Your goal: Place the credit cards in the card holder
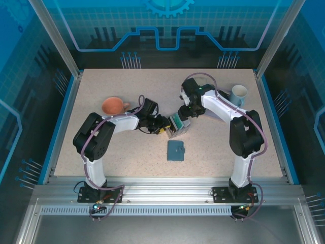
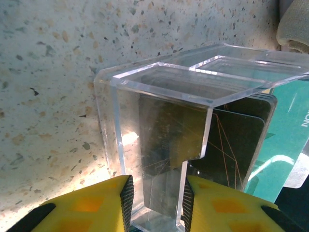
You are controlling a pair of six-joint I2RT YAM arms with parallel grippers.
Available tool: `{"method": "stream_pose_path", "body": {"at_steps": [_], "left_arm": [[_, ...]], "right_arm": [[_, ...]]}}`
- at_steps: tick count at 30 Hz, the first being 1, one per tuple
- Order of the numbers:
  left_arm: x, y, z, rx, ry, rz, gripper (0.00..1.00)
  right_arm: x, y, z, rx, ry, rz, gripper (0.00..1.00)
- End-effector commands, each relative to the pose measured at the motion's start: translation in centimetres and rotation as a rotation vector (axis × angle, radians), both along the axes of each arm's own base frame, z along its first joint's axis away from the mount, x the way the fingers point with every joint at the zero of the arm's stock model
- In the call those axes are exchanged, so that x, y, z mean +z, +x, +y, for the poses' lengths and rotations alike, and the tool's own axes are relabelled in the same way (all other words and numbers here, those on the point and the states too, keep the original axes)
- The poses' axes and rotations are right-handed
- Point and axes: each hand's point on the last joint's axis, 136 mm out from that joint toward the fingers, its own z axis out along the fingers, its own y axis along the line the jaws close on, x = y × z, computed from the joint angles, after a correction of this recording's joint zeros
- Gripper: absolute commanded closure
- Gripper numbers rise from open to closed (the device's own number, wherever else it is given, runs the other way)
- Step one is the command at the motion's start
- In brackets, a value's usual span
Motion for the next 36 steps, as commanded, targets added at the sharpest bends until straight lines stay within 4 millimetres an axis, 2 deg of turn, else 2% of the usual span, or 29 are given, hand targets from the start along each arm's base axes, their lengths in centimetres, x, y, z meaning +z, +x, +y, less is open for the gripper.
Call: {"method": "stream_pose_path", "body": {"at_steps": [1,6,11,15,19,23,32,36], "left_arm": [[-1.5,-0.7,0.4,-0.005,0.042,0.041,0.66],[-2.0,-1.1,0.5,-0.009,0.052,0.056,0.66],[-2.2,-1.2,0.6,-0.008,0.055,0.062,0.66],[-2.3,-1.4,0.8,-0.005,0.061,0.064,0.67],[-2.4,-1.5,0.9,-0.004,0.062,0.068,0.67],[-2.4,-1.5,0.8,-0.005,0.06,0.069,0.67],[-2.6,-1.6,0.8,-0.006,0.061,0.074,0.67],[-2.6,-1.7,0.8,-0.007,0.063,0.076,0.67]], "right_arm": [[-0.4,0.1,0.0,0.024,-0.05,0.013,0.34],[-1.5,0.1,0.4,0.059,-0.079,0.024,0.34],[-2.2,0.6,-0.2,0.058,-0.142,0.017,0.34],[-1.4,1.0,-0.7,0.066,-0.199,-0.028,0.35],[-0.4,1.1,-0.6,0.074,-0.195,-0.049,0.41],[0.1,1.0,-0.4,0.079,-0.2,-0.062,0.42],[0.1,0.6,-0.2,0.088,-0.195,-0.056,0.52],[0.2,0.7,-0.2,0.092,-0.213,-0.067,0.53]]}}
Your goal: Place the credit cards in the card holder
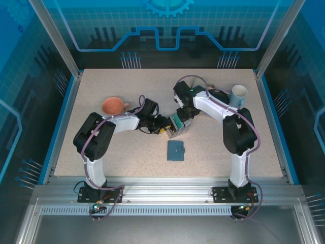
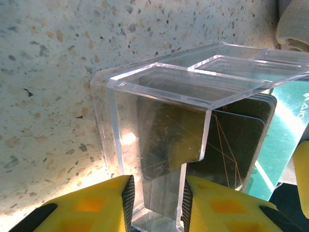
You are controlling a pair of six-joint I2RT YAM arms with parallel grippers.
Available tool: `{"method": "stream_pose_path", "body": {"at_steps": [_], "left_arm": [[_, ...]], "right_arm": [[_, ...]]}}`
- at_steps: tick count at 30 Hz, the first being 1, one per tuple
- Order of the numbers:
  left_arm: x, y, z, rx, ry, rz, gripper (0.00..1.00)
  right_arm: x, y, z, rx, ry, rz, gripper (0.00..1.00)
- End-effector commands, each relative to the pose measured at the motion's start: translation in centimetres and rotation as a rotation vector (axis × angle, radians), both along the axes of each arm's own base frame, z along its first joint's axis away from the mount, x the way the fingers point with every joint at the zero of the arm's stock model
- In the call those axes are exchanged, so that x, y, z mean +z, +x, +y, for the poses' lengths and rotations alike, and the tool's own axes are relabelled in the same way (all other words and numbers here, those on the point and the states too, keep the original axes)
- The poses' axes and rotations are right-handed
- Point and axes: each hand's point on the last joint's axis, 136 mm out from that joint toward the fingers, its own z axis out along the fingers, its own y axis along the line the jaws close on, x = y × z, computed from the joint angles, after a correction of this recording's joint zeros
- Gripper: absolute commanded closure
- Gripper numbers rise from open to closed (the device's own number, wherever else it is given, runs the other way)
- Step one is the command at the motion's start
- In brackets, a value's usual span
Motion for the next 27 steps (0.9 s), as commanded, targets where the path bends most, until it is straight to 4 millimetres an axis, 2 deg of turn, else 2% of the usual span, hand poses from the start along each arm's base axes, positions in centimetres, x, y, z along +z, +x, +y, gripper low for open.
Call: {"method": "stream_pose_path", "body": {"at_steps": [1,11,14,20,27], "left_arm": [[-2.5,-1.7,1.0,-0.005,0.066,0.077,0.67],[-2.5,-1.7,1.0,-0.003,0.067,0.079,0.67],[-2.6,-1.7,1.0,-0.006,0.067,0.08,0.67],[-2.7,-1.8,1.0,-0.007,0.066,0.083,0.66],[-2.6,-1.8,1.0,-0.007,0.065,0.084,0.66]], "right_arm": [[1.7,0.1,-0.9,0.002,-0.052,-0.038,0.53],[2.6,0.0,-0.7,0.01,-0.048,-0.055,0.58],[2.7,0.0,-0.7,0.009,-0.052,-0.059,0.63],[2.7,-0.1,-0.6,0.014,-0.049,-0.055,0.63],[3.3,-0.4,-0.3,0.01,-0.026,-0.058,0.75]]}}
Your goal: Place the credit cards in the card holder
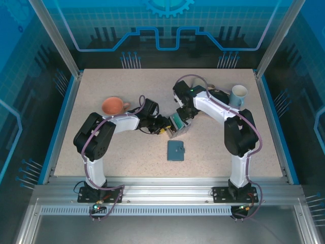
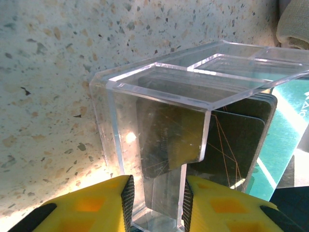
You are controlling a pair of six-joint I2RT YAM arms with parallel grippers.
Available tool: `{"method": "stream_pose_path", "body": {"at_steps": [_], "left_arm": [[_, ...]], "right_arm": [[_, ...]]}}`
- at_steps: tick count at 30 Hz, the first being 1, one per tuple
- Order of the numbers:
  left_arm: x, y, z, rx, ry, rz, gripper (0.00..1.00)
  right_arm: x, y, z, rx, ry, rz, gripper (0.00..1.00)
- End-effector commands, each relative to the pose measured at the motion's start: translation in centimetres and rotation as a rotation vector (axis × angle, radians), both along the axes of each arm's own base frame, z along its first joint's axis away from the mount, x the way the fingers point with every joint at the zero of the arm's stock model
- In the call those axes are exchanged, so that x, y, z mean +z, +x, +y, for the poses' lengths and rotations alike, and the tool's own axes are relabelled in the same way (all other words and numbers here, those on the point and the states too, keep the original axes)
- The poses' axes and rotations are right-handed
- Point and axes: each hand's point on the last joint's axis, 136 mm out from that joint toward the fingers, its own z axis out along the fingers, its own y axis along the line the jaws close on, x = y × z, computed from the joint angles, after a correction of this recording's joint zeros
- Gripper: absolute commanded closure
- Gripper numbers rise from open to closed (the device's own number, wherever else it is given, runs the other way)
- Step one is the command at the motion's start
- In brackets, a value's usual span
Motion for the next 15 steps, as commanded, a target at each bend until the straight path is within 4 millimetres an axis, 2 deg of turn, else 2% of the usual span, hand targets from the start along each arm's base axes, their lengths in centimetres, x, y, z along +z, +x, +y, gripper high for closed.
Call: {"method": "stream_pose_path", "body": {"at_steps": [1,7,9,13,15], "left_arm": [[-2.6,-1.7,1.1,-0.004,0.066,0.083,0.66],[-2.3,-1.8,1.1,-0.006,0.065,0.079,0.66],[-2.0,-1.8,1.0,-0.01,0.061,0.071,0.66],[-0.8,-1.5,0.8,-0.015,0.039,0.039,0.63],[0.4,-1.2,0.5,-0.021,0.013,0.006,0.6]], "right_arm": [[2.3,-0.1,-0.2,0.001,-0.003,-0.035,0.76],[3.9,-1.0,0.3,-0.006,0.066,-0.034,0.8],[4.5,-1.5,0.9,-0.004,0.11,-0.024,0.84],[5.7,-2.5,1.7,-0.022,0.208,-0.016,0.86],[6.6,-2.9,1.8,-0.046,0.262,-0.018,0.89]]}}
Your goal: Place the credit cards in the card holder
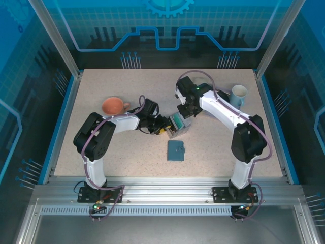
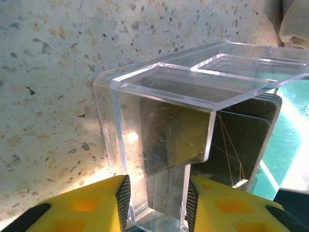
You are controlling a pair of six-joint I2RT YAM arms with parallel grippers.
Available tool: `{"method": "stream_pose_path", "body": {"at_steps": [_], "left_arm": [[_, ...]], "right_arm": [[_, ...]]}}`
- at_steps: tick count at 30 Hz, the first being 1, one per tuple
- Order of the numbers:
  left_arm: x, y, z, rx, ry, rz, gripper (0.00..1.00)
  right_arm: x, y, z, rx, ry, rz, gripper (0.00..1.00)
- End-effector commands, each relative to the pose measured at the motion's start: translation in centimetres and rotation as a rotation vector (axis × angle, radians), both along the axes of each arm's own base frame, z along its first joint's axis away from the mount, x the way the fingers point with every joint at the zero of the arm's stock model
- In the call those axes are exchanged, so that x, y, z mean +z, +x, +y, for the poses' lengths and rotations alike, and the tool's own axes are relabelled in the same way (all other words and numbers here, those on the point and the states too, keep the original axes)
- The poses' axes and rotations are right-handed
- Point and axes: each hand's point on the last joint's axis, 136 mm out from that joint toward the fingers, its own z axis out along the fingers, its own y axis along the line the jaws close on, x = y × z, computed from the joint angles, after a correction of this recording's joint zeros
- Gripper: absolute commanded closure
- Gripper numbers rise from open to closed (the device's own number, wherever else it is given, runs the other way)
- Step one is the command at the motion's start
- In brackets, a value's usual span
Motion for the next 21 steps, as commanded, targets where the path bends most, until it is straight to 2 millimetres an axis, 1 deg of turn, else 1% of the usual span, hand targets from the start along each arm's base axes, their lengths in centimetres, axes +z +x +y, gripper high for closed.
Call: {"method": "stream_pose_path", "body": {"at_steps": [1,4,6,7,8,9,12,15,18,21], "left_arm": [[1.0,-1.1,0.3,-0.021,0.001,-0.007,0.59],[3.0,-1.1,0.4,-0.026,-0.017,-0.061,0.54],[4.2,-1.2,0.7,-0.03,-0.009,-0.087,0.53],[4.6,-1.3,0.8,-0.033,-0.006,-0.095,0.52],[4.9,-1.4,0.9,-0.035,-0.001,-0.102,0.52],[5.0,-1.5,1.1,-0.032,0.005,-0.104,0.52],[4.5,-1.4,1.2,-0.028,0.02,-0.09,0.52],[3.4,-1.0,0.7,-0.021,0.014,-0.055,0.52],[2.1,-0.6,0.6,0.002,0.019,-0.027,0.52],[1.3,-0.1,0.3,0.003,0.015,-0.015,0.51]], "right_arm": [[2.2,-1.6,0.6,-0.04,0.138,0.024,0.91],[3.7,-2.2,0.7,-0.086,0.275,0.007,0.94],[4.1,-2.7,0.7,-0.11,0.353,0.016,0.96],[4.2,-2.7,0.5,-0.115,0.365,0.013,0.94],[3.9,-2.6,0.0,-0.124,0.341,0.003,0.89],[3.5,-2.4,-0.3,-0.124,0.308,0.001,0.8],[1.8,-1.3,-1.0,-0.12,0.204,0.009,0.64],[-0.1,0.0,-1.1,-0.1,0.123,0.038,0.53],[-1.5,0.9,-1.0,-0.08,0.076,0.06,0.5],[-2.5,1.4,-0.5,-0.049,0.055,0.074,0.49]]}}
